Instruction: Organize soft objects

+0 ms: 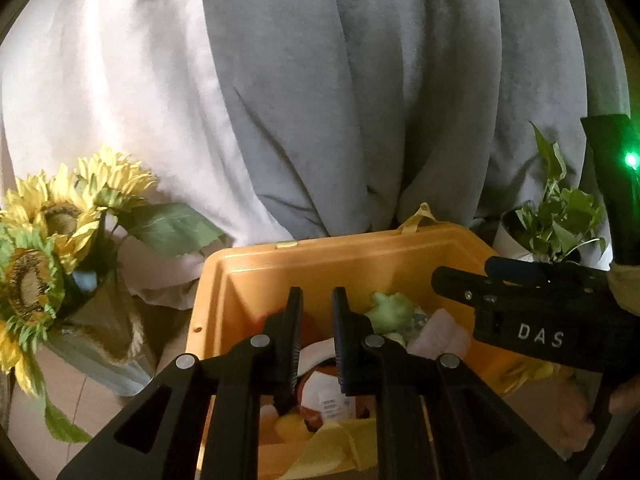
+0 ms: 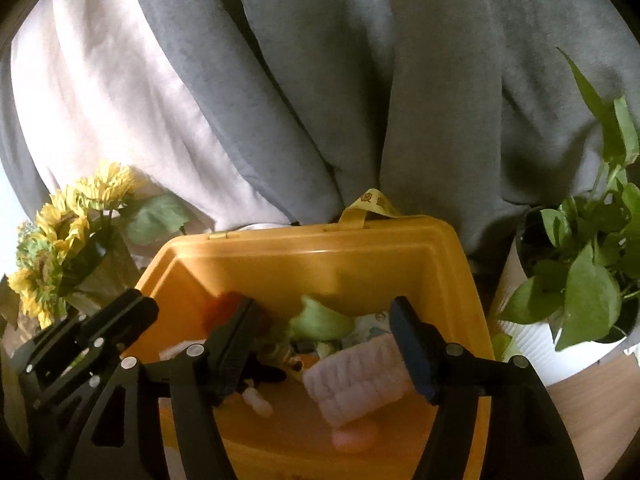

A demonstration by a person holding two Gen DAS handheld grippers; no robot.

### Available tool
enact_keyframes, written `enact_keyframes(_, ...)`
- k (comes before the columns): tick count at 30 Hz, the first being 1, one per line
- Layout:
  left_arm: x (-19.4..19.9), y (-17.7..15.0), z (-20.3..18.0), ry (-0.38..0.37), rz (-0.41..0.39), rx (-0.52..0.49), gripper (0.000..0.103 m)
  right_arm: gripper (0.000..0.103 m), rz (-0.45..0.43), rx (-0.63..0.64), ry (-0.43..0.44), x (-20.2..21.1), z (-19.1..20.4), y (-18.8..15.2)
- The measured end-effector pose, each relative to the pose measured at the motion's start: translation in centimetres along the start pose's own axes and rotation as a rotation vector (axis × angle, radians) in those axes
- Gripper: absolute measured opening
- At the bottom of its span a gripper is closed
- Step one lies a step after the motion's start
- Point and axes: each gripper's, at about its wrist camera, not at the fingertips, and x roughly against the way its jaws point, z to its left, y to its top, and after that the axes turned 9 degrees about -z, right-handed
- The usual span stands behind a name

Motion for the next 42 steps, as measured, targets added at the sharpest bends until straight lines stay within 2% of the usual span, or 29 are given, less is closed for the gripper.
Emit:
enact_keyframes(2,0.5,0.1,0.0,0.012,0.007,0.008,0.019,0.069,0.003,0.003,0.0,0.4,0.1,-0.3)
enact_keyframes(5,1.4,0.3,0.2,0.029,0.009,0.025,0.036,0.069,0.001,0.0,-0.006,1.0,0.2,-0.5)
enact_keyframes(7,2.3,0.3,0.1,0.036,0.004,0.027,0.036,0.069,-0.002,-0.005,-0.011,1.7,0.4,-0.7)
enact_keyframes(10,3.9,0.4,0.1,0.047,0.004,0.033,0.048,0.069,-0.023,-0.001,-0.02,3.3,0.9,-0.9)
enact_keyframes(12,5.4,0.5,0.2,0.062,-0.001,0.039,0.058,0.069,-0.04,0.002,-0.027,4.6,1.2,-0.9)
enact_keyframes(15,8.0,0.6,0.4,0.1,-0.026,0.048,0.065,0.069,-0.064,0.012,-0.038,7.0,1.9,-1.0)
enact_keyframes(19,11.7,0.6,0.3,0.162,-0.081,0.044,0.074,0.076,-0.097,0.041,-0.049,10.1,3.0,-1.3)
enact_keyframes(21,13.6,0.6,0.2,0.19,-0.096,0.032,0.081,0.077,-0.115,0.054,-0.055,11.6,3.6,-1.5)
enact_keyframes(27,18.2,0.2,0.5,0.215,-0.118,0.014,0.098,0.082,-0.157,0.081,-0.068,16.4,5.6,-2.8)
enact_keyframes(31,20.9,-0.2,0.5,0.21,-0.136,-0.006,0.103,0.082,-0.191,0.056,-0.088,19.3,6.5,-4.1)
enact_keyframes(42,28.2,-1.9,0.3,0.142,-0.187,-0.035,0.103,0.082,-0.266,-0.016,-0.178,27.3,8.5,-8.1)
